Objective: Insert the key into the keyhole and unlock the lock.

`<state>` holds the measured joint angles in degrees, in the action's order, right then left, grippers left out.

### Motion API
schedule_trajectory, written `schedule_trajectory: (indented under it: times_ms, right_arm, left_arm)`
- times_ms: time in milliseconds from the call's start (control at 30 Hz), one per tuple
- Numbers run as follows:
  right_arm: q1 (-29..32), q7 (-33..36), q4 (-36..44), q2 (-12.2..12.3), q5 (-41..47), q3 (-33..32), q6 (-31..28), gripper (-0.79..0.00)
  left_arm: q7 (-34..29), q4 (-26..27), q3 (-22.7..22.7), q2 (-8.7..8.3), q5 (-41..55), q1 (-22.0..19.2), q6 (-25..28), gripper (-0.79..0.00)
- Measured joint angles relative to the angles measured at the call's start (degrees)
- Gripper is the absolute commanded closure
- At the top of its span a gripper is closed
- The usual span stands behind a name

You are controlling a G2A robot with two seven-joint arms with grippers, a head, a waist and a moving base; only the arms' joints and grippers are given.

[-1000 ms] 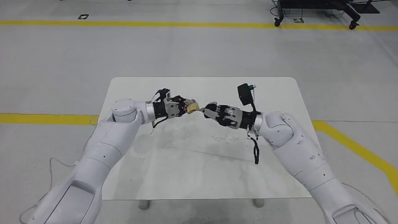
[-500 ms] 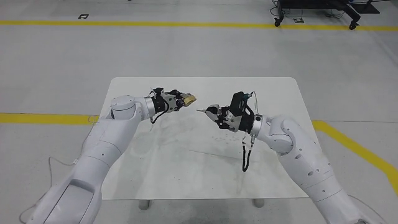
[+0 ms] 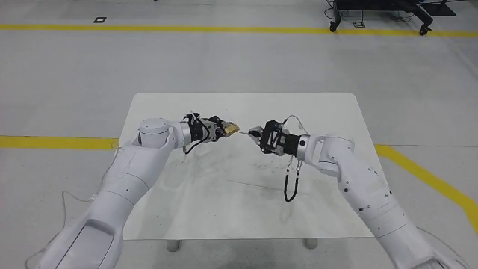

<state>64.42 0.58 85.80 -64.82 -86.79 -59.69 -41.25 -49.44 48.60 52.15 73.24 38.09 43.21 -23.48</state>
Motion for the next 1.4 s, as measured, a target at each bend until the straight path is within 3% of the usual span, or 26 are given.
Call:
schedule_trajectory:
  times_ms: [200,400,1000,1400]
  right_arm:
    - [3.3,-10.1,5.8,1.8,-22.5,0.7,4.8,0.000]
    - [6.4,-12.3,10.8,2.6,-34.4,2.1,9.9,0.000]
    - [5.4,-1.9,12.5,1.6,-41.4,6.0,11.1,0.000]
    - [4.4,-0.5,13.0,1.0,-42.9,8.3,9.5,0.000]
  left_arm:
    - [0.0,-0.4,-0.5,0.25,-1.1,-0.3,-0.4,0.000]
    - [0.1,-1.1,-1.2,0.72,-1.4,-0.1,-0.6,0.000]
    - [-1.3,-2.1,-1.9,1.37,-2.7,-0.4,-0.7,0.000]
    - [-1.6,-1.8,-1.7,1.58,-3.1,-0.1,-1.3,0.000]
